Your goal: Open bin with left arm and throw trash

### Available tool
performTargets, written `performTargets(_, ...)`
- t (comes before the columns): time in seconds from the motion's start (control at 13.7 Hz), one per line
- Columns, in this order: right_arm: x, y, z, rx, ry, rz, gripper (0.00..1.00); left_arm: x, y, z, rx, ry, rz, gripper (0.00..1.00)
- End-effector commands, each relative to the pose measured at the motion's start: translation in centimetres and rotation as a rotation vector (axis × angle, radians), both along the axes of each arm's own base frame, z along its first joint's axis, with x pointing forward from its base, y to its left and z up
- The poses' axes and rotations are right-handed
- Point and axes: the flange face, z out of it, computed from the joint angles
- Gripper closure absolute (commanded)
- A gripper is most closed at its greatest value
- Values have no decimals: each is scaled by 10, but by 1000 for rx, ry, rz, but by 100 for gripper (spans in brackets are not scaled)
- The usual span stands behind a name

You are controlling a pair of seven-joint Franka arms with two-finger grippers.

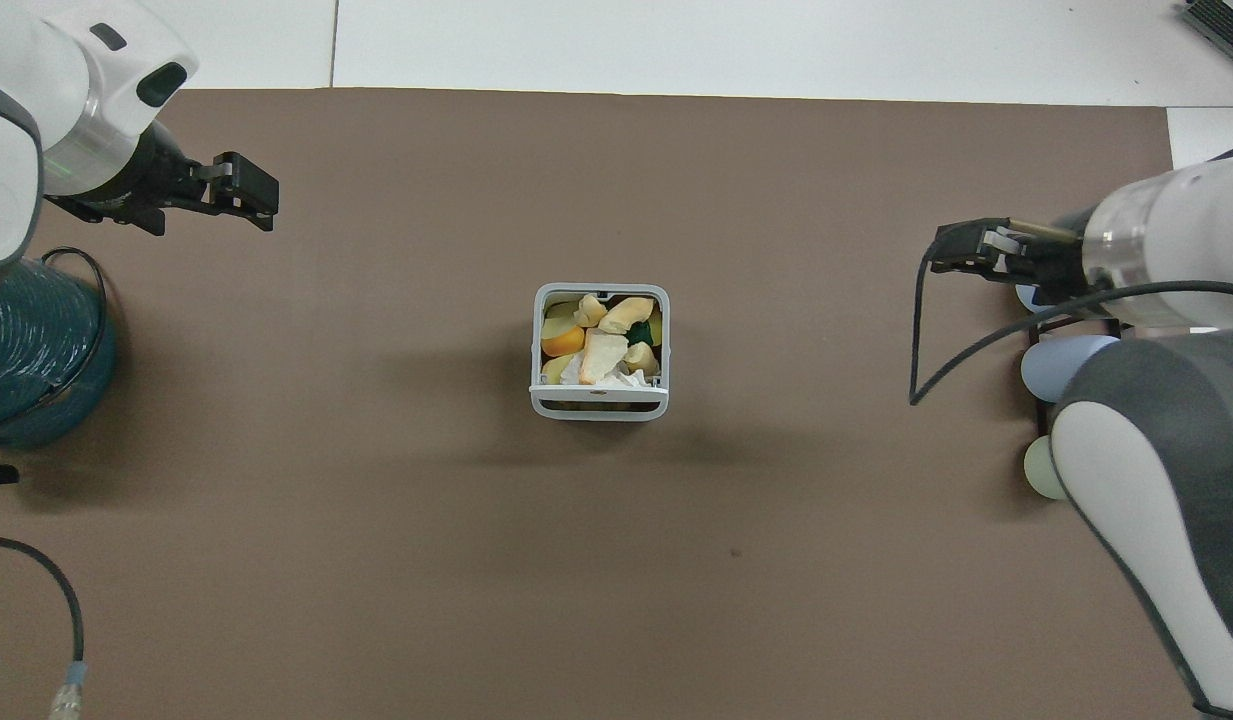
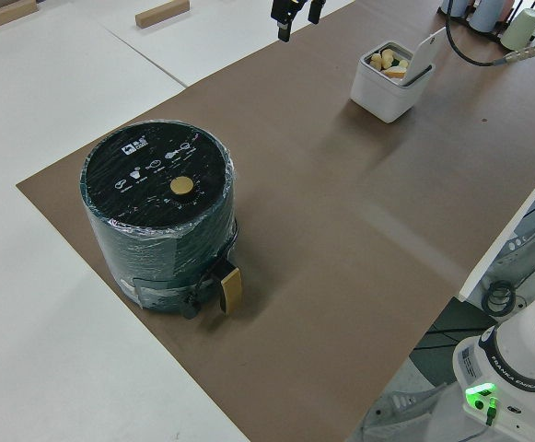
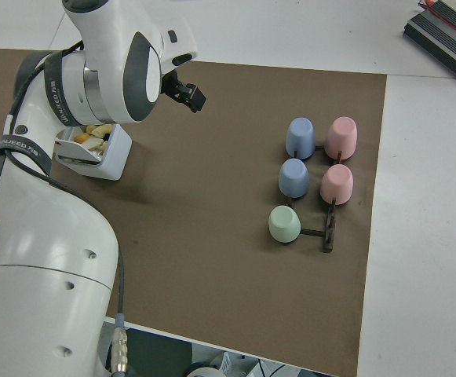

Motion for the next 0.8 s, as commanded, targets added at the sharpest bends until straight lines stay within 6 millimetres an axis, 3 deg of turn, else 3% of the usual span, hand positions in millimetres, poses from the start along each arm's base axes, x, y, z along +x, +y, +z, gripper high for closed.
performTargets(0.0,-6,-21,19,-58,42,39,0,-6,4,6,-4,7,-8,0)
performTargets(0.15,-10,-39,33,-71,94,91,0,-6,3,5,-3,-7,-13,0)
performTargets(0.37,-11,-52,34,-78,111,120,0,-7,3,7,-5,-14,-15,0)
performTargets(0.73,-15,-54,38,-73,153,117,0,-7,5,6,-4,-11,-12,0)
